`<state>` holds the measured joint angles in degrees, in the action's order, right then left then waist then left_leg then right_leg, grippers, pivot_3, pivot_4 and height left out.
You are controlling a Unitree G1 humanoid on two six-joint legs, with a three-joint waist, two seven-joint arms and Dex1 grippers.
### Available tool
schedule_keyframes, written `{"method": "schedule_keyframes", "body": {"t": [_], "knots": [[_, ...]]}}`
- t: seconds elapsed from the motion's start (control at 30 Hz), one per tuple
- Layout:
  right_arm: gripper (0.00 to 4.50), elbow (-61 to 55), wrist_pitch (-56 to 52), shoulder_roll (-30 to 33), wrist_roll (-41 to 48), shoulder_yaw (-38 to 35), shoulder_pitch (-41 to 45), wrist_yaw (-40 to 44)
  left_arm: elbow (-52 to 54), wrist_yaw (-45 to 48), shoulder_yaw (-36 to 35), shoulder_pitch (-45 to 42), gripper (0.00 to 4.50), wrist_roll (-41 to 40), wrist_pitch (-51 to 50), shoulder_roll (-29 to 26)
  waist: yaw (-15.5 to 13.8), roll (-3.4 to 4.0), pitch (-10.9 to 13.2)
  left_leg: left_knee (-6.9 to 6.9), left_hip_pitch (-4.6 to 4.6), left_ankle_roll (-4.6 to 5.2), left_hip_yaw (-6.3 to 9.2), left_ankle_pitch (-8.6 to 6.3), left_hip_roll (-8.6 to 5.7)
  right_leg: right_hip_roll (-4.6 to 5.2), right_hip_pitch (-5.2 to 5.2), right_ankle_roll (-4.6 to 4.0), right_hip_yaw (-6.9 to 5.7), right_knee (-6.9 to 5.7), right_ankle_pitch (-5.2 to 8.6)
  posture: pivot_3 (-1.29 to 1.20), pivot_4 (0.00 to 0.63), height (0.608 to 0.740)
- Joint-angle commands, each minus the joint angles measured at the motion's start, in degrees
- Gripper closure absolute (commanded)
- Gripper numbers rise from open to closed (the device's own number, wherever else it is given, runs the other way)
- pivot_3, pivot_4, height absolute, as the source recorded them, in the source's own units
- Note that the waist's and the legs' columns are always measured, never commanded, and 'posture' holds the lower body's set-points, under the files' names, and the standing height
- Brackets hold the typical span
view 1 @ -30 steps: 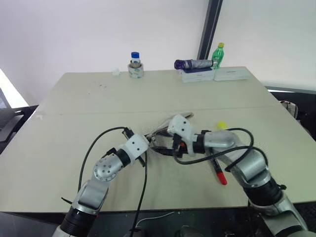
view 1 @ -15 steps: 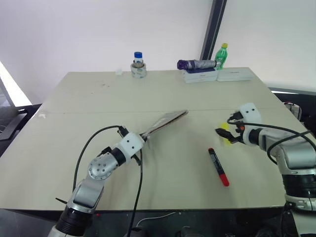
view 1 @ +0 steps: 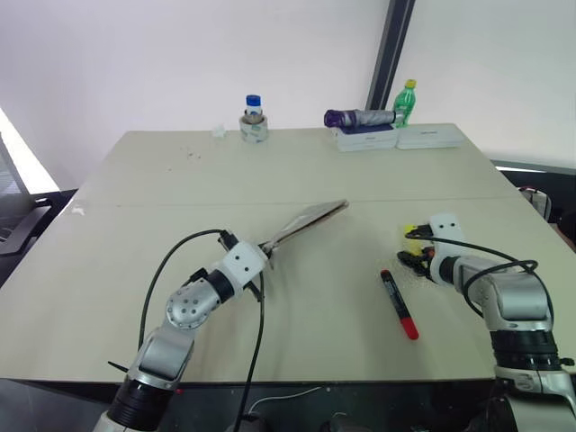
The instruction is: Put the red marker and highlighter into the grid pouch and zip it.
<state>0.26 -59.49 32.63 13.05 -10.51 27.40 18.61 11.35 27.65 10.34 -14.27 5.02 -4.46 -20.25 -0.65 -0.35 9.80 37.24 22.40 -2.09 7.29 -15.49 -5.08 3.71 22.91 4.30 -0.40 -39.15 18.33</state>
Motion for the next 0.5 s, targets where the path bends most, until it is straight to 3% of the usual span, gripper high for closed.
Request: {"method": "schedule_keyframes", "body": {"t": [0.03,0.07,0.13,0.23,0.3,0.5], "knots": [[3.41,-0.8,1.2,1.5,-0.8,-0.3,0.3,0.0,2.2,0.3,-0.3,-0.3,4.5,-0.8,0.8,0.1,0.0,0.0,0.0,0.0,0.0,0.0,0.0,0.0,0.0,0.0,0.0,0.0,0.0,0.0,0.0,0.0,0.15,0.74],[3.64,-1.1,1.4,1.7,-0.8,-0.2,0.5,0.3,2.2,0.4,-0.3,-0.2,4.5,-1.0,0.8,0.1,0.0,0.0,0.0,0.0,0.0,0.0,0.0,0.0,0.0,0.0,0.0,0.0,0.0,0.0,0.0,0.0,0.15,0.74],[3.62,-3.0,4.7,4.1,-1.7,1.8,0.6,2.9,2.1,0.9,-0.7,-0.3,4.5,-1.8,0.5,0.1,0.0,0.01,0.0,0.0,0.0,0.0,0.0,0.0,0.0,0.0,0.0,0.0,0.0,0.0,0.0,0.0,0.15,0.74],[3.62,-9.7,20.8,14.1,-6.0,9.7,-1.5,14.7,1.4,1.6,-1.5,-1.0,4.5,-2.6,0.3,-0.4,0.0,0.08,0.0,0.0,0.02,0.03,-0.03,-0.01,-0.01,0.0,0.03,0.0,0.01,0.01,0.0,0.0,0.15,0.74],[3.62,-12.4,27.3,17.9,-5.5,10.7,-2.7,20.7,1.0,1.9,-1.7,-1.4,4.5,-2.8,0.5,-0.8,0.1,0.07,0.0,-0.02,0.02,0.07,-0.05,-0.04,0.0,-0.02,0.03,0.02,0.01,0.02,0.01,0.0,0.15,0.74],[3.62,-17.7,22.7,18.9,2.3,8.7,-1.2,28.2,0.0,2.5,-1.8,-2.2,4.5,-3.1,0.9,-1.4,0.2,-0.08,0.1,0.04,-0.08,0.18,-0.05,-0.1,0.06,-0.07,-0.11,0.06,0.0,0.04,-0.03,0.0,0.15,0.74]]}}
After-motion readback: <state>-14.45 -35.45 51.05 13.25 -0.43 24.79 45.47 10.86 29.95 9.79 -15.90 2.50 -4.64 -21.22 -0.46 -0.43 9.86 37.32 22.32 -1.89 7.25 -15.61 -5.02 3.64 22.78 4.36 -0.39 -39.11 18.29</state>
